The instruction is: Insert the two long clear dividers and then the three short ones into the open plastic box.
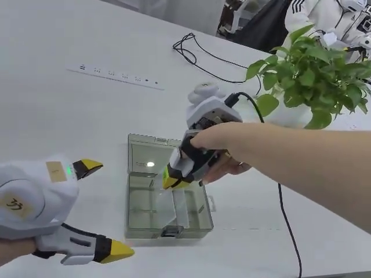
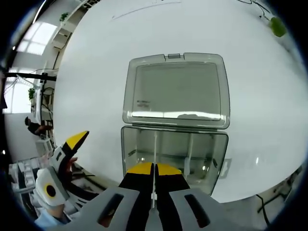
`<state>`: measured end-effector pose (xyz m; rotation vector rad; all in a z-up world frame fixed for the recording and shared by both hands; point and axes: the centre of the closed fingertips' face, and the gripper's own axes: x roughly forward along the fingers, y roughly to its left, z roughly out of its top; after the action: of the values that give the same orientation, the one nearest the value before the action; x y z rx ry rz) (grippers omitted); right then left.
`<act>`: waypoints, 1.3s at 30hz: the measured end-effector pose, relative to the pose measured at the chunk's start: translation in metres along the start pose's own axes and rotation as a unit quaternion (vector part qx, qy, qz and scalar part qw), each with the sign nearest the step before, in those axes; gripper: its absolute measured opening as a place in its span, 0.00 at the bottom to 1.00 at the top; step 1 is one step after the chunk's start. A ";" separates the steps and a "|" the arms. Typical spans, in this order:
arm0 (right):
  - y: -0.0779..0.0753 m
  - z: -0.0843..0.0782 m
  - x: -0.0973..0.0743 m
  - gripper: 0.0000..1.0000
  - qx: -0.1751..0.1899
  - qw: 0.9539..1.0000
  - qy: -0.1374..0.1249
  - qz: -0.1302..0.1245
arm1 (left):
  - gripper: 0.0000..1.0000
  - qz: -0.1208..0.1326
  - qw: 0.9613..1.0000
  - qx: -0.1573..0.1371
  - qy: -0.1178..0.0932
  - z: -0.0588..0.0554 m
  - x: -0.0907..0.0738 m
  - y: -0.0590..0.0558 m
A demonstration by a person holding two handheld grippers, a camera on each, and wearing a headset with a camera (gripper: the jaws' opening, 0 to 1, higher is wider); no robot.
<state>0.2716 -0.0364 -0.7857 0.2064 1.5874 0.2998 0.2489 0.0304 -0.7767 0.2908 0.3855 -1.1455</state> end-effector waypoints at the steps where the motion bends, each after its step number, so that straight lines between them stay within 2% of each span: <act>1: 0.000 0.000 0.000 0.02 0.001 1.000 0.000 -0.001 | 1.00 0.000 1.000 -0.001 0.000 -0.001 0.000 0.000; 15: -0.004 0.005 0.005 0.02 0.001 1.000 0.003 -0.005 | 1.00 0.004 1.000 -0.007 0.001 -0.005 -0.001 0.002; 19: -0.009 0.013 0.008 0.02 0.002 1.000 0.003 -0.008 | 1.00 0.006 1.000 -0.010 -0.001 -0.006 -0.001 0.003; 23: -0.007 0.009 0.010 0.02 0.000 1.000 0.004 -0.012 | 0.99 0.006 1.000 -0.011 0.000 -0.007 -0.001 0.002; 39: -0.006 0.012 0.014 0.02 -0.014 1.000 0.005 -0.024 | 0.99 0.009 1.000 -0.015 -0.003 -0.007 -0.002 0.002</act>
<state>0.2833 -0.0371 -0.8016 0.1453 1.5955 0.2850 0.2495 0.0357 -0.7819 0.2639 0.3927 -1.1230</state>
